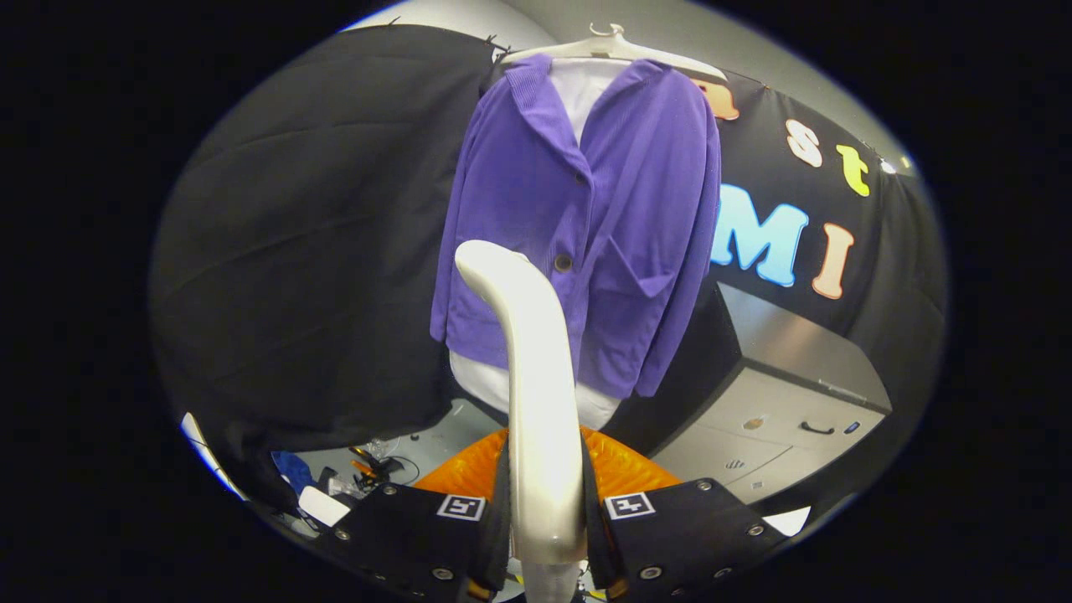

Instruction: Iron the clothes twice with a garment steamer, once on the left side and once on the right side.

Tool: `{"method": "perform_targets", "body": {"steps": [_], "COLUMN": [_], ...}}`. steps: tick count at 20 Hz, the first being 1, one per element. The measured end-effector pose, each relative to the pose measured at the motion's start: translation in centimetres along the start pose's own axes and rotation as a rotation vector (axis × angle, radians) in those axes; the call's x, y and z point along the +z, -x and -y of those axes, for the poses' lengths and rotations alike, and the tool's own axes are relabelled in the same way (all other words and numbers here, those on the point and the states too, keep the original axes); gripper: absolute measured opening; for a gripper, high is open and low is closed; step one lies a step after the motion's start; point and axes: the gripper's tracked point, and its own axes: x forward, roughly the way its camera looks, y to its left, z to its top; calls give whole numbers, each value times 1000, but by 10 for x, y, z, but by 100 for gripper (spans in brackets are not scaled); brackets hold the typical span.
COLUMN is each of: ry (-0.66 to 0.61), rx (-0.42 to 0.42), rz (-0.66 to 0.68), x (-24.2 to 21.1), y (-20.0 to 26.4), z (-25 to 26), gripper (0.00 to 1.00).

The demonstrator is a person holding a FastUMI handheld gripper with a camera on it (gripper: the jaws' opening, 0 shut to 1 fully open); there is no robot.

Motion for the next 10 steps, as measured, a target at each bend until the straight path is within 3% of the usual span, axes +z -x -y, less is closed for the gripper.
{"method": "perform_targets", "body": {"steps": [10], "ry": [-25], "rx": [-42], "rz": [327], "x": [172], "y": [12], "z": [0], "gripper": [37]}}
